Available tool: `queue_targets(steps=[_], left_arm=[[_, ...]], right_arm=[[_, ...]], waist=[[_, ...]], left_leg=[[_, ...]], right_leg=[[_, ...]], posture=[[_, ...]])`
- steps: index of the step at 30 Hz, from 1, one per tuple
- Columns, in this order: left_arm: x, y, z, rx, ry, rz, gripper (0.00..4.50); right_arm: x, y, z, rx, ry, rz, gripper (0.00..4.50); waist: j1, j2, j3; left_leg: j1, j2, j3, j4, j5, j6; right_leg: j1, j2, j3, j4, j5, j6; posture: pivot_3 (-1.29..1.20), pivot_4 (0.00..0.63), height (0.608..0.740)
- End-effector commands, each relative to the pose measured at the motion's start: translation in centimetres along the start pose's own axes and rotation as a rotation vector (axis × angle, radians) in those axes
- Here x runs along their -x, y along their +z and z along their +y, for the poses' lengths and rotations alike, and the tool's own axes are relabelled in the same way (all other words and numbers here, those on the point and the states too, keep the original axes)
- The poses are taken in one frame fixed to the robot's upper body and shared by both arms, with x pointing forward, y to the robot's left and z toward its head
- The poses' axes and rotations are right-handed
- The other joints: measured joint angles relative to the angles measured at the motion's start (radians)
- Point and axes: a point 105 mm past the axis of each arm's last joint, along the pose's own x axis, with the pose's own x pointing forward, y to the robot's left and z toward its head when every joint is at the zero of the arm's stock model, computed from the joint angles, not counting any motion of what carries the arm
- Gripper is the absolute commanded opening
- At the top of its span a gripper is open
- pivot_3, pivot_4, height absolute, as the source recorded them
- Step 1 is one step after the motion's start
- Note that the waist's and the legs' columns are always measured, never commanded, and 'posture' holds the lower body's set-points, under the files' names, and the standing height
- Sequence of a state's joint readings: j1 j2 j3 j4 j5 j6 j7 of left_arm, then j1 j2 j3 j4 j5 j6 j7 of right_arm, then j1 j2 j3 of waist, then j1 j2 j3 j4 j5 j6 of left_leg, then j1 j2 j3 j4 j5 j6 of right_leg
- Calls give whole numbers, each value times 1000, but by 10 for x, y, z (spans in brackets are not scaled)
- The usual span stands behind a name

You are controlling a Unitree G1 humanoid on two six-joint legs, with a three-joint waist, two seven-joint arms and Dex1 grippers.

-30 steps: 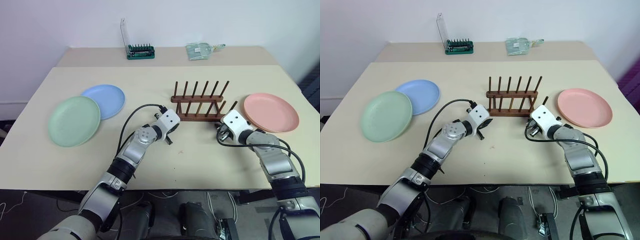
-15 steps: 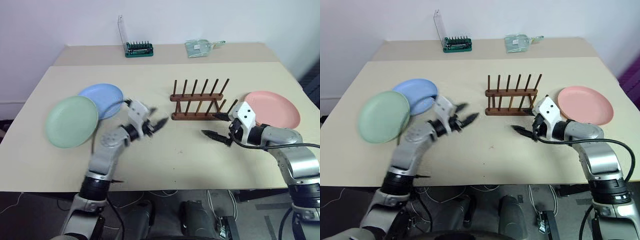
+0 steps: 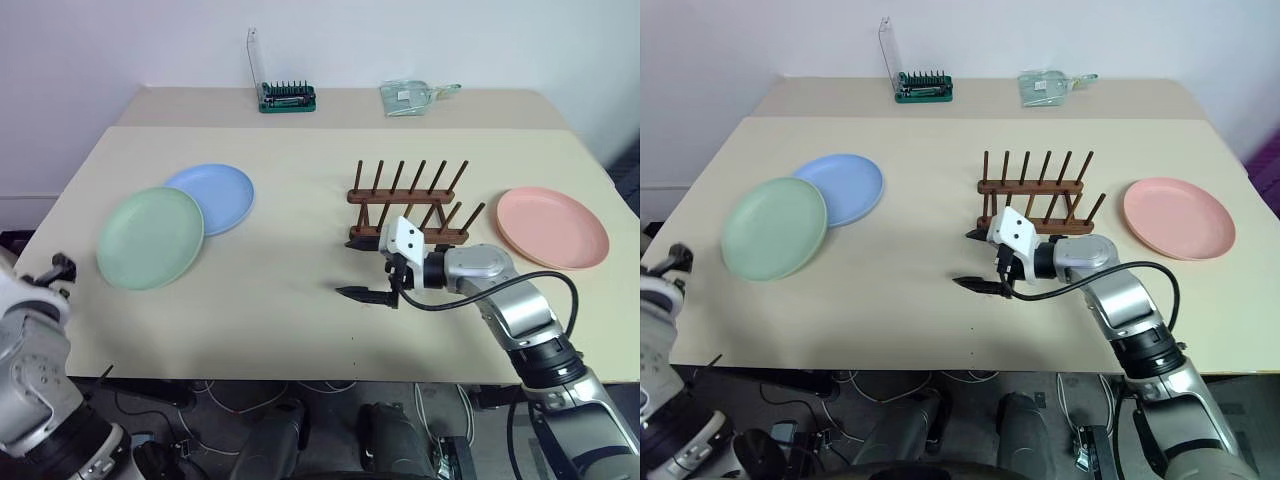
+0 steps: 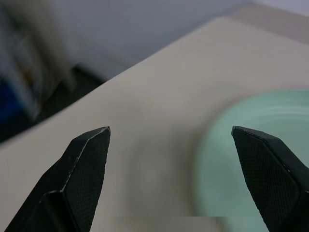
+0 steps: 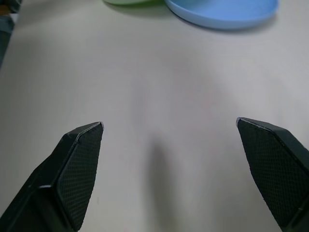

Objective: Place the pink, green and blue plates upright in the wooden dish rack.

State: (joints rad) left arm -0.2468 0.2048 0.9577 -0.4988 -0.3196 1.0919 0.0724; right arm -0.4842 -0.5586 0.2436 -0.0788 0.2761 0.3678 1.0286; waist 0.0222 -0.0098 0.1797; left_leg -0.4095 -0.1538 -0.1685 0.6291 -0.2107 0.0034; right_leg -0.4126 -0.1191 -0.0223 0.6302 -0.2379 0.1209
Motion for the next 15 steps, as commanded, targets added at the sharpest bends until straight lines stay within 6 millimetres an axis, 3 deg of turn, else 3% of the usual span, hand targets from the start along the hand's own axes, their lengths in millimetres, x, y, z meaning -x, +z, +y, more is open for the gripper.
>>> queue_targets(steps=[1,5,12,15], left_arm=[[10,-6,-13,12,-85,29,4133],[7,-23,-23,90,-118,92,4133],[-12,-35,-40,245,-139,164,4133],[-19,-37,-46,230,-139,178,4133]], right_arm=[[-2,12,-6,51,-1,-35,4500],[-5,11,-5,53,-6,-53,4500],[-3,9,3,47,-21,-58,4500],[0,8,3,51,-40,-51,4500]], waist=[[6,-1,0],[10,-1,0],[16,-1,0],[15,-1,0]], left_leg=[[0,0,0,0,0,0],[0,1,0,-1,0,0],[0,1,1,-1,0,-1],[0,1,1,-1,0,-1]], right_leg=[[0,0,0,0,0,0],[-1,1,0,0,1,-1],[-1,1,0,0,0,-1],[-1,1,0,0,0,-1]], posture=[[0,150,740],[0,150,740],[0,150,740],[0,150,740]])
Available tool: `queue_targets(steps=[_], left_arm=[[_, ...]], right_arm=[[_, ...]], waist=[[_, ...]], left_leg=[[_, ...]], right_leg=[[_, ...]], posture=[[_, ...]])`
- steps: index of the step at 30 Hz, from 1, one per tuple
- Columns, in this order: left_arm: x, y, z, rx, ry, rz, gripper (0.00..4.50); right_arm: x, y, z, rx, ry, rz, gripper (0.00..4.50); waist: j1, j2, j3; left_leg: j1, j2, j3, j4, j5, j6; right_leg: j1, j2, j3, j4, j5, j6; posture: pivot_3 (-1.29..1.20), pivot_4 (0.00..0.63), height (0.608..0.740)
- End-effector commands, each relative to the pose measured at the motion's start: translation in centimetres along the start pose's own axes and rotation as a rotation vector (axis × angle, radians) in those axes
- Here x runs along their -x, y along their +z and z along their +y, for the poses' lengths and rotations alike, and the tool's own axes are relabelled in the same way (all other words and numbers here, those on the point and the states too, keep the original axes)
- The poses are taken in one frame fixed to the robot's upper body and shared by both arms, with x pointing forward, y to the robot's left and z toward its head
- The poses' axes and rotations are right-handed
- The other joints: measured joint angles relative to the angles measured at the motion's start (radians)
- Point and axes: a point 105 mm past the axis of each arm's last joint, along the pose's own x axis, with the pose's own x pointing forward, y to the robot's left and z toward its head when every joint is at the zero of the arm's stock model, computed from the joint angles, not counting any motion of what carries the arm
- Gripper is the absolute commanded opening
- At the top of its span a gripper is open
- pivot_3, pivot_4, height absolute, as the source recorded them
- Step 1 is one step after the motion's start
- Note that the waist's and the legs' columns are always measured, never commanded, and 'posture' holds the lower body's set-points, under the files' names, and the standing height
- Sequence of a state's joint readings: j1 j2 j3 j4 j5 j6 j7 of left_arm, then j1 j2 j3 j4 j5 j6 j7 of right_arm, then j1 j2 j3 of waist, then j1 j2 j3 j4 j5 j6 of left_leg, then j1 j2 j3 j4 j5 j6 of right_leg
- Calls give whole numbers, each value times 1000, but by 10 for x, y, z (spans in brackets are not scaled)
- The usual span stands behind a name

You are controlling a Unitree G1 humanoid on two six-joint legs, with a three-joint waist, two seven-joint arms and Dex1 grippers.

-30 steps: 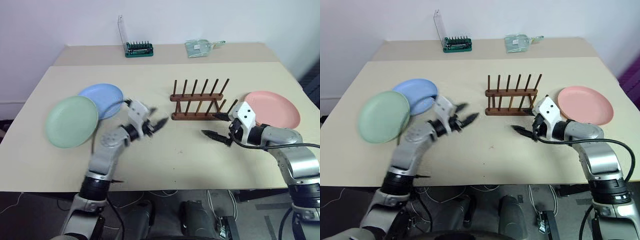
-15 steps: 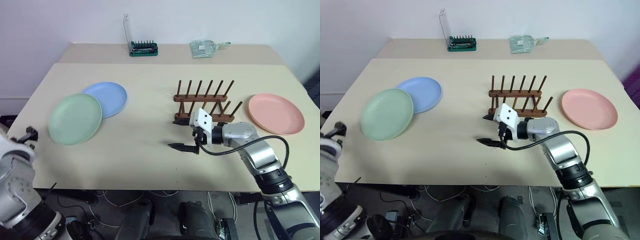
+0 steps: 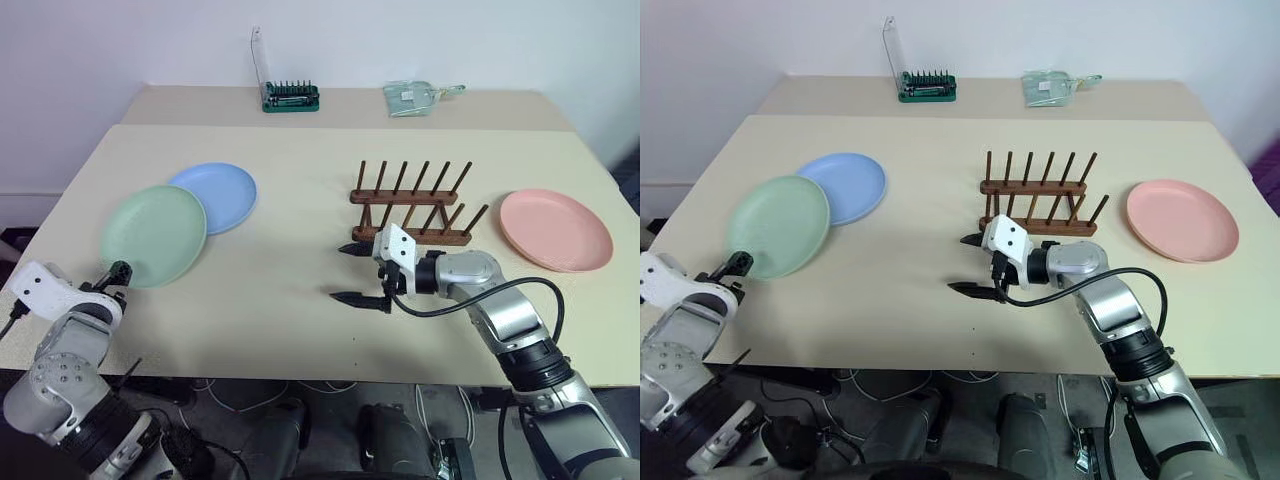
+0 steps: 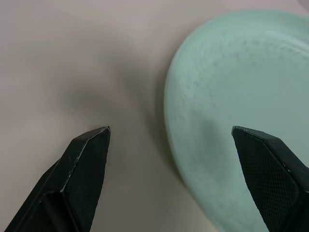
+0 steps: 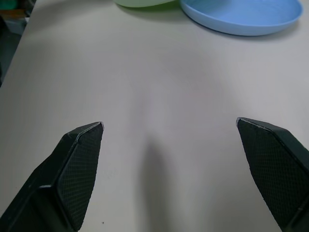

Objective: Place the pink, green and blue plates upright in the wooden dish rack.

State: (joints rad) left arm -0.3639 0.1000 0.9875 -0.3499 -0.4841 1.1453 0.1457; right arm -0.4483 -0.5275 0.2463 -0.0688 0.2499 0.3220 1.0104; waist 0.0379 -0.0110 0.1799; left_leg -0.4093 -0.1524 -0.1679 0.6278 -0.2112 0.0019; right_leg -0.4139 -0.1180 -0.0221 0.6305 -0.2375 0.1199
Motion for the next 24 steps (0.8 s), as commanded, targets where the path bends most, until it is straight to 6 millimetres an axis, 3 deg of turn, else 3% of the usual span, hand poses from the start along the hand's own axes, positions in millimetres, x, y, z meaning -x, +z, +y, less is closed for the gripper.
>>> queue_targets(steps=[1,4,7,11,13,14,16,20,24], left_arm=[[-4,5,-6,-14,-8,-22,4133],[-4,2,-7,-89,-17,-18,4133],[10,13,-21,-182,-157,-117,4133],[45,21,-51,-318,-476,-237,4133],[61,12,-67,-402,-617,-233,4133],[67,4,-76,-443,-689,-205,4133],[86,-34,-113,-633,-924,-82,4133],[117,-93,-151,-920,-1274,69,4133],[129,-111,-177,-912,-1464,82,4133]], right_arm=[[7,15,-2,49,-33,-34,4500],[15,14,-4,48,-50,-25,4500],[41,8,-13,-33,-102,6,4500],[86,0,-34,-95,-240,69,4500],[105,-6,-47,-72,-345,117,4500],[116,-9,-55,-63,-406,137,4500],[150,-19,-75,-43,-562,223,4500],[193,-39,-100,-58,-784,350,4500],[215,-64,-118,-129,-971,456,4500]], waist=[[-1,0,0],[0,0,0],[1,0,0],[2,0,1],[2,0,0],[2,1,0],[4,1,0],[2,4,1],[-13,6,1]], left_leg=[[0,0,0,0,0,0],[0,0,1,0,0,0],[0,0,1,-1,0,0],[-1,0,3,-1,-1,1],[0,2,4,-1,-1,1],[0,3,5,-1,-1,1],[0,4,7,-1,-1,1],[-1,5,17,-1,-2,3],[0,8,28,-2,-4,7]], right_leg=[[0,0,0,0,0,0],[0,0,0,0,0,0],[0,0,1,-1,0,0],[-1,0,5,-1,0,-2],[-1,-1,6,-2,-2,-4],[-1,0,6,-2,-2,-5],[-1,0,7,-2,-2,-6],[-1,-2,10,-3,-1,-7],[-6,-1,17,-2,-1,-7]], posture=[[0,150,740],[0,150,740],[0,150,740],[0,150,740],[0,150,740],[0,150,740],[0,150,740],[0,150,740],[0,150,740]])
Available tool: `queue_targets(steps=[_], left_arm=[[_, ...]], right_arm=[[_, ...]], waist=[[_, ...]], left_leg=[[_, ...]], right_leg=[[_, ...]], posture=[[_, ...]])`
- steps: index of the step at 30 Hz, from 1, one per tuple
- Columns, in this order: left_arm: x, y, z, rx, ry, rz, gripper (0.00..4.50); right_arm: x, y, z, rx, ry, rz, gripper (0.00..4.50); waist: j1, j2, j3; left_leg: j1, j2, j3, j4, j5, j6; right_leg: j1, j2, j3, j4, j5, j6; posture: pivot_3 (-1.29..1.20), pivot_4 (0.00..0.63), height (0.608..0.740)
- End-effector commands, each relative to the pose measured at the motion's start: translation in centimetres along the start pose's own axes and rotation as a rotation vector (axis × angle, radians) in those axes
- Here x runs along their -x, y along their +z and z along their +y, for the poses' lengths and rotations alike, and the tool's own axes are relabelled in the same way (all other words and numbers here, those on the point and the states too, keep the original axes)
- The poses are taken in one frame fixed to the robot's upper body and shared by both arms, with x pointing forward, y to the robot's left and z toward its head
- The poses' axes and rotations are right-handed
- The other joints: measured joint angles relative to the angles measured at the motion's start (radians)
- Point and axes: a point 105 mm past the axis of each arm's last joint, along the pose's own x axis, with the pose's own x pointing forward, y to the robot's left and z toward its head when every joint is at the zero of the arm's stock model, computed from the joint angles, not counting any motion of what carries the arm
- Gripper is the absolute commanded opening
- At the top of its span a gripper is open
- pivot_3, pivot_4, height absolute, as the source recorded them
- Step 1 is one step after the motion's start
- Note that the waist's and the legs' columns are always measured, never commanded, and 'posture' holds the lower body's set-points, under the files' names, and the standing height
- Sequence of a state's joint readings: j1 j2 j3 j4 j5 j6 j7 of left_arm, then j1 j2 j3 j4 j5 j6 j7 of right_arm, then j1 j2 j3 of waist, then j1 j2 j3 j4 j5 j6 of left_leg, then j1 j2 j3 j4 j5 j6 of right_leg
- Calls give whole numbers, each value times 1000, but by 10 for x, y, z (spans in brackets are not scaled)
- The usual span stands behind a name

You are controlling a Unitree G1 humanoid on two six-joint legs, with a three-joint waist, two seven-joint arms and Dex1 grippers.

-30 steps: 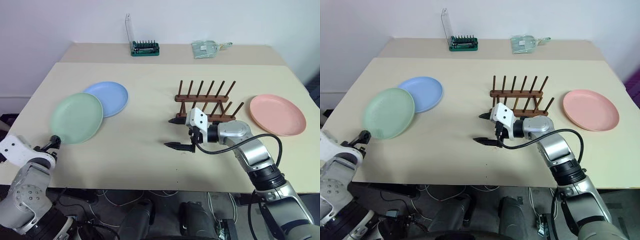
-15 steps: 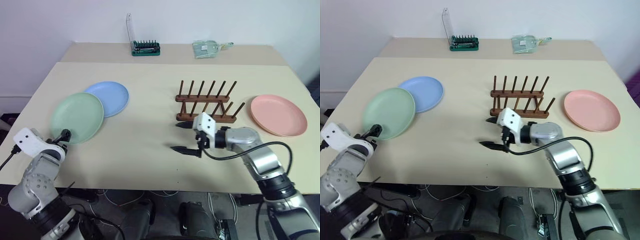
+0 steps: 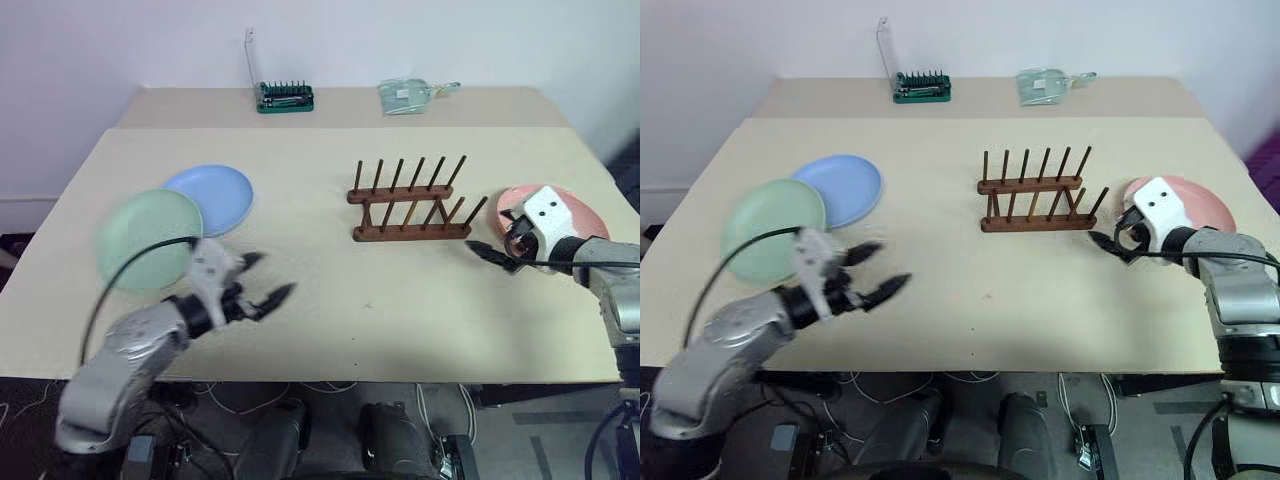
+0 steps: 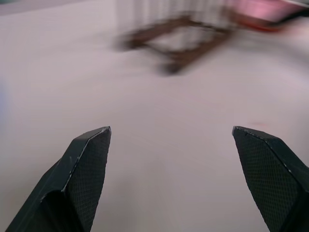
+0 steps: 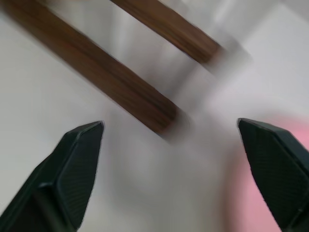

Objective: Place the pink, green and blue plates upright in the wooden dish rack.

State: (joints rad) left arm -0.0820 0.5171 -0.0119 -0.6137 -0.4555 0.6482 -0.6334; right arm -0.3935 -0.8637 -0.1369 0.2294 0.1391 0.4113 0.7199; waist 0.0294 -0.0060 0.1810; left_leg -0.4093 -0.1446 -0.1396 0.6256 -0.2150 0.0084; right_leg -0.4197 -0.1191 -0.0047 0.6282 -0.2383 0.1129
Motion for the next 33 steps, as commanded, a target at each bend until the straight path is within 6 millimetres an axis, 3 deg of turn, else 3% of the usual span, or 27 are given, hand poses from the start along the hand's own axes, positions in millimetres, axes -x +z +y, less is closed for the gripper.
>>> queue_targets(steps=[1,6,7,10,16,19,22,25,28,33], left_arm=[[-12,8,-7,-37,-84,-56,4133],[-15,7,-7,-59,-122,-48,4133],[-14,6,-6,-63,-121,-47,4181],[-11,2,-6,-67,-114,-37,4206],[-4,2,-1,-30,-76,-67,4206],[0,1,2,-16,-62,-71,4206],[6,4,9,23,-31,-109,4206],[15,8,26,66,33,-148,4206],[19,10,33,64,52,-154,4206],[18,8,34,54,55,-143,4206]], right_arm=[[-4,-5,-19,-8,-119,52,4500],[-19,-22,-17,-27,-117,112,4500],[-21,-24,-17,-24,-116,120,4261],[-23,-23,-15,12,-97,124,3259],[-26,-17,-16,25,-99,105,64],[-25,-10,-20,38,-121,93,21],[-21,11,-28,108,-164,31,21],[-12,60,-39,178,-202,-140,21],[6,124,-43,63,-157,-408,21],[34,180,-40,-175,14,-703,21]], waist=[[-9,1,0],[-26,1,0],[-26,1,0],[-23,1,0],[-17,1,0],[-17,1,0],[-18,1,1],[-21,5,3],[-25,8,5],[-17,4,5]], left_leg=[[0,0,1,-1,0,0],[0,3,2,-6,2,2],[0,3,3,-6,2,2],[0,3,4,-4,2,3],[0,3,3,-3,2,3],[0,3,3,-3,2,3],[0,3,3,-3,2,3],[0,3,3,-3,2,3],[0,3,4,-3,2,3],[0,3,3,-5,2,3]], right_leg=[[-2,0,1,0,0,0],[-5,2,2,1,1,2],[-5,2,2,1,1,2],[-4,2,2,0,1,0],[-3,2,2,1,1,0],[-3,2,2,1,1,0],[-4,2,2,1,1,0],[-4,2,3,1,1,1],[-5,2,3,1,2,2],[-5,3,3,0,3,3]], posture=[[0,150,740],[0,150,740],[0,150,740],[0,150,740],[0,150,740],[0,150,740],[0,150,740],[0,150,740],[0,150,740],[0,150,740]])
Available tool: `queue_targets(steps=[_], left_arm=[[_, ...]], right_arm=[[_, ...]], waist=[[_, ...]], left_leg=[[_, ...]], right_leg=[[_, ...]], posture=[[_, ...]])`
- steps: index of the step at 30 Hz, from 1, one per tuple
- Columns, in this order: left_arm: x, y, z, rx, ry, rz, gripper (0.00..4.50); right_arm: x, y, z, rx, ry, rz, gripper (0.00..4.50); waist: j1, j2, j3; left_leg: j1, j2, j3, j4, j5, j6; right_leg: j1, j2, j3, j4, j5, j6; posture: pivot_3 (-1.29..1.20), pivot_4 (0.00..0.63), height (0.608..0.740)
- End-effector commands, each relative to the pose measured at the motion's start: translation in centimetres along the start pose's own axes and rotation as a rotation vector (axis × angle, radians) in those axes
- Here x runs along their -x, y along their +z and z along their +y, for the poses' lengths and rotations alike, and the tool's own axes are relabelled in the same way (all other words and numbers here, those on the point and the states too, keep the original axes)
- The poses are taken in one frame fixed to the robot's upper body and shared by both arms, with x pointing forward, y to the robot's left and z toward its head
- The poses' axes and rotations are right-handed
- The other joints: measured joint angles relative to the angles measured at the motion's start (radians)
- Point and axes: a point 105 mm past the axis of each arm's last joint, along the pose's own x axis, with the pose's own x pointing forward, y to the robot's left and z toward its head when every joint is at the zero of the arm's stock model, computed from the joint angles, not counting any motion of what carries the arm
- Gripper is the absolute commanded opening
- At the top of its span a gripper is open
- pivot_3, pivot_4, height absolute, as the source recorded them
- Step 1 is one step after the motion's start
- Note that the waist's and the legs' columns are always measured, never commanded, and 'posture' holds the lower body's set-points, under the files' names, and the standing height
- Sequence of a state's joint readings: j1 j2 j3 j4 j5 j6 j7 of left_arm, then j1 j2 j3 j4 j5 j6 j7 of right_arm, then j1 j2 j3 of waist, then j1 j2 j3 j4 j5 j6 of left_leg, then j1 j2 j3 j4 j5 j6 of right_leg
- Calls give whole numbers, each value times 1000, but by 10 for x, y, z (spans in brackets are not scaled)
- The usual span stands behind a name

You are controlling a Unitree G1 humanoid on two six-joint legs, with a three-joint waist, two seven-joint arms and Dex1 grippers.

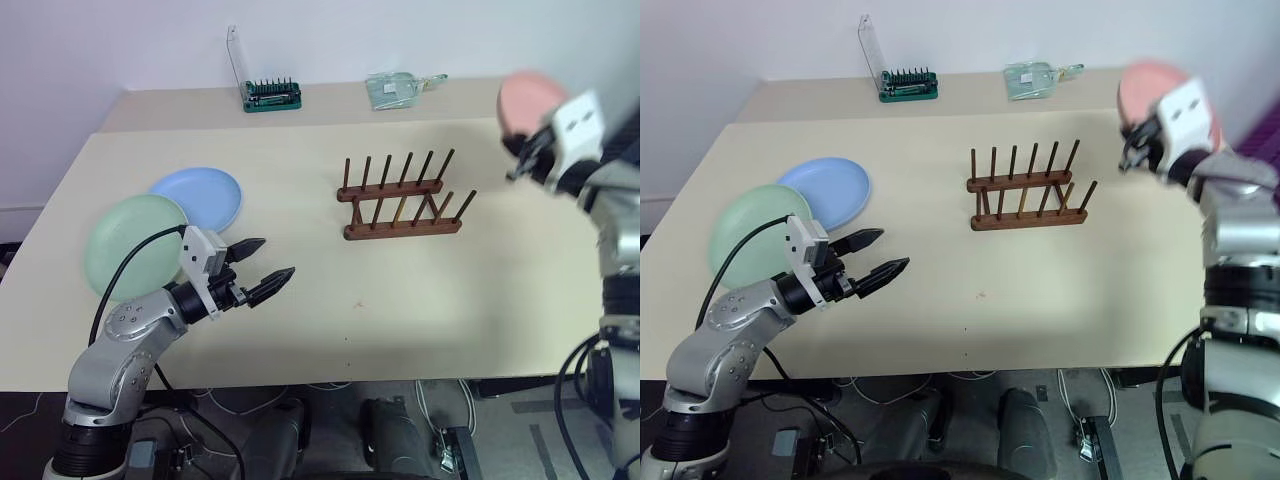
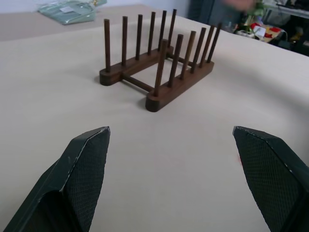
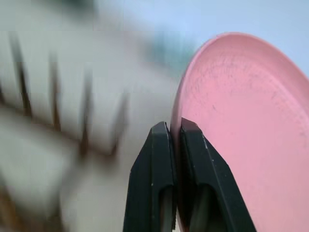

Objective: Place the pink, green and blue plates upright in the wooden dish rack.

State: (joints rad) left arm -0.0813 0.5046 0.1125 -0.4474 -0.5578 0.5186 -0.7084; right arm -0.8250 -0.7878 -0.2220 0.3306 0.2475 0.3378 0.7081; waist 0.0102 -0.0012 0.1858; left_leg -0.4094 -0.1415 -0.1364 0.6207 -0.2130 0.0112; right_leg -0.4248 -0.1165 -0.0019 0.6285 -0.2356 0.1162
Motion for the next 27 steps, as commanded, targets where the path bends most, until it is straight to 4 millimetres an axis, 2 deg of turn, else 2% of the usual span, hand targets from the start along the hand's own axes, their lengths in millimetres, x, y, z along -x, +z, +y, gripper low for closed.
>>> queue_targets(steps=[1,4,7,9,12,20,27], left_arm=[[0,8,1,-32,3,-29,4206],[-3,10,-1,-29,0,-39,4206],[-6,9,-3,-29,-7,-38,4206],[-7,9,-4,-29,-9,-38,4206],[-8,9,-4,-29,-13,-38,4206],[-12,10,-9,-27,-35,-35,4206],[-16,11,-12,-29,-61,-33,4206]], right_arm=[[5,46,3,-257,102,-223,21],[14,67,23,-503,309,-330,21],[16,60,36,-619,395,-309,21],[13,52,34,-703,372,-286,21],[13,51,33,-814,383,-299,21],[20,56,39,-931,434,-319,21],[14,37,37,-977,367,-273,21]], waist=[[4,-1,0],[6,-2,1],[3,-2,1],[2,-2,1],[1,-1,1],[2,-1,1],[1,-1,1]], left_leg=[[0,0,0,0,0,0],[-1,-1,-1,1,-1,1],[-1,-1,-1,0,-1,1],[-1,-1,-1,0,-1,1],[-1,-1,0,0,-1,1],[-1,-1,0,0,-1,1],[-1,-1,0,1,-1,1]], right_leg=[[0,0,0,0,0,0],[1,-1,0,-1,0,0],[0,-1,0,-1,0,-1],[0,-1,0,-1,0,0],[-1,-1,1,-1,0,-1],[-1,-1,1,-1,0,-1],[-1,-1,1,0,0,-1]], posture=[[0,150,740],[0,150,740],[0,150,740],[0,150,740],[0,150,740],[0,150,740],[0,150,740]])
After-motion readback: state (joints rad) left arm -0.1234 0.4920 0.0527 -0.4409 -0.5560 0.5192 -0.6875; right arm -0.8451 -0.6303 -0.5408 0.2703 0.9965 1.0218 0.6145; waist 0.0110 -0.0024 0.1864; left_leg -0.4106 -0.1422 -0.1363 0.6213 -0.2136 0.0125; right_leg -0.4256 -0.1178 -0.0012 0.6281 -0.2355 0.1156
